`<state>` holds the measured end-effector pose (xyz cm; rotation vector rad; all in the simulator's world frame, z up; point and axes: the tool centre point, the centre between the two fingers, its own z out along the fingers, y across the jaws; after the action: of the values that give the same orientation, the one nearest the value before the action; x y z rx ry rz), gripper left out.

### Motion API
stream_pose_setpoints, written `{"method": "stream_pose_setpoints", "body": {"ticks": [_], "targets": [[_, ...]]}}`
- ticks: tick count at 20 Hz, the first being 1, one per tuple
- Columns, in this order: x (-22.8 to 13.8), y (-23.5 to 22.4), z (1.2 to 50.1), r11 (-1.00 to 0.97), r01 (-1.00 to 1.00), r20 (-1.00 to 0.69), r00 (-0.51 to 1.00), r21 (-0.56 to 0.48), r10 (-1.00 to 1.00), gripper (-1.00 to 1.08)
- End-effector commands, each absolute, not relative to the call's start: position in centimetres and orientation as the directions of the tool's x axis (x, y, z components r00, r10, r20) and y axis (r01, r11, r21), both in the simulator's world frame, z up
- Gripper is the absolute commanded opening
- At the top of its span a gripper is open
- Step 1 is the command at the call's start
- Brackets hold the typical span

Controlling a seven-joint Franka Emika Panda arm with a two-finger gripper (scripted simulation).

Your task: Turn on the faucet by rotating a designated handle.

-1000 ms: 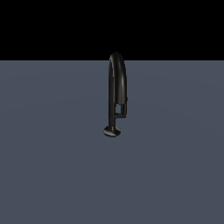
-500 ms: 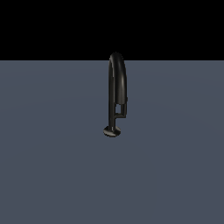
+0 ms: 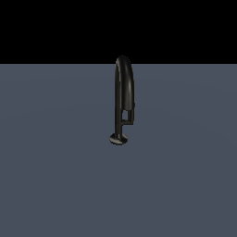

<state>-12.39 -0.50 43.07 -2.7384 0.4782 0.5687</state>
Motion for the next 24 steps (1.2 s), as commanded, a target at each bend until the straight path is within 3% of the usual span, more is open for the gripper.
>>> {"method": "stream_pose_setpoints", "body": {"ticks": [1,24], "targets": [[-11.0,-0.7,42.3,-0.876,-0.419,-0.470,0.839,-0.237,-0.274,-1.00],[-0.5,-3.5,31.4,-0.565,-0.787,-0.832,0.473,-0.250,-0.291,-1.00]]}}
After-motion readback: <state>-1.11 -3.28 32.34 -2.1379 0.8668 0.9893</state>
